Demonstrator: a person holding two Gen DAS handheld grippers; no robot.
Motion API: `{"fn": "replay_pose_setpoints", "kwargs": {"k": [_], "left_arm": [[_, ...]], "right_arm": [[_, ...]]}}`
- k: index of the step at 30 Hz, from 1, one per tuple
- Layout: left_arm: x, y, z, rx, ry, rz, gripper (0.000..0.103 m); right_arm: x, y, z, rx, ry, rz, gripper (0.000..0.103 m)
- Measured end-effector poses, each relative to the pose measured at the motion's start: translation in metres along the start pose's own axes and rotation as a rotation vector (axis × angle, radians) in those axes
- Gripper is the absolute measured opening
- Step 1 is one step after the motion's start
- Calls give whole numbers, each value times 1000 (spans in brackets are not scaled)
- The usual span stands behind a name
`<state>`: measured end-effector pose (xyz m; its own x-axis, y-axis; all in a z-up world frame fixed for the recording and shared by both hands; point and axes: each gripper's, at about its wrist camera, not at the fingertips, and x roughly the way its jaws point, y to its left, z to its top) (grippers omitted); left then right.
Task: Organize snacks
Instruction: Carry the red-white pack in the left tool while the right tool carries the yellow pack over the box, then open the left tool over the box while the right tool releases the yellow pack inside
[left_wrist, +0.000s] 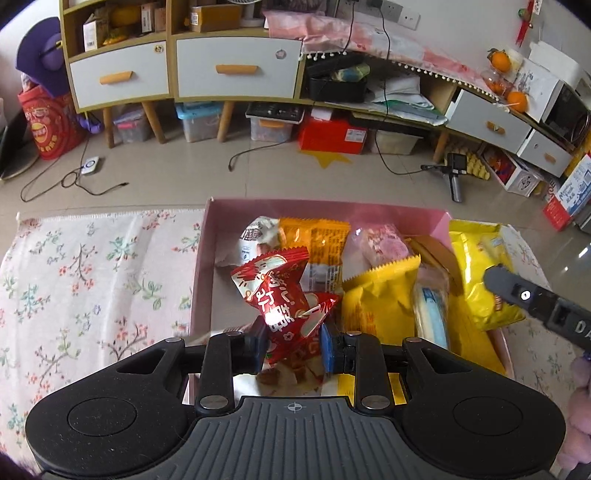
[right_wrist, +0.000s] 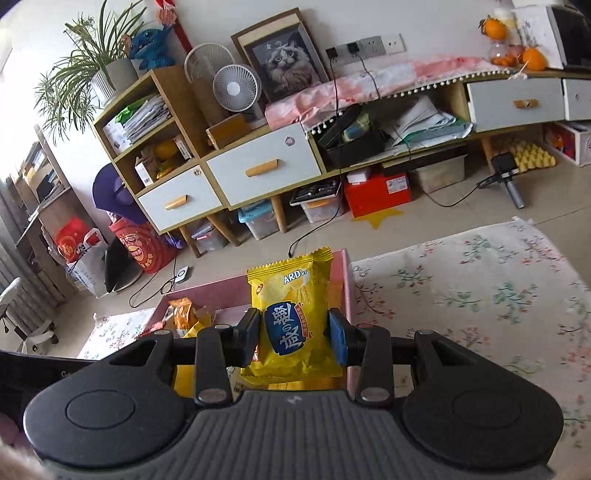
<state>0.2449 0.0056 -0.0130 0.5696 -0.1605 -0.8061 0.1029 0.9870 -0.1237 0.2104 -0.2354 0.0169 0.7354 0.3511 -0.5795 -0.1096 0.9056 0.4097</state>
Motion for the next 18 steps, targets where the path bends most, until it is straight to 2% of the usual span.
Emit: {"fn": "replay_pose_setpoints", "kwargs": {"k": [5, 9, 11, 13, 14, 17, 18], "left_arm": [[7, -4, 4, 29, -12, 8, 26], [11, -3, 6, 51, -16, -23, 31], [11, -3, 3, 60, -30, -19, 39], [9, -4, 1, 73, -53, -4, 50], [7, -4, -1, 78, -62, -3, 51], [0, -5, -3, 88, -79, -3, 59], [-4, -5, -4, 94, -87, -2, 65]], "right_arm": [[13, -2, 0, 11, 17, -5, 36], [15, -5, 3, 26, 13, -15, 38], [14, -6, 3, 36, 1, -11, 41], [11, -6, 4, 41, -4, -2, 53], [12, -5, 5, 42, -7, 0, 58], [9, -2, 6, 34, -2, -3, 59], [8, -1, 7, 27, 1, -7, 61]]}}
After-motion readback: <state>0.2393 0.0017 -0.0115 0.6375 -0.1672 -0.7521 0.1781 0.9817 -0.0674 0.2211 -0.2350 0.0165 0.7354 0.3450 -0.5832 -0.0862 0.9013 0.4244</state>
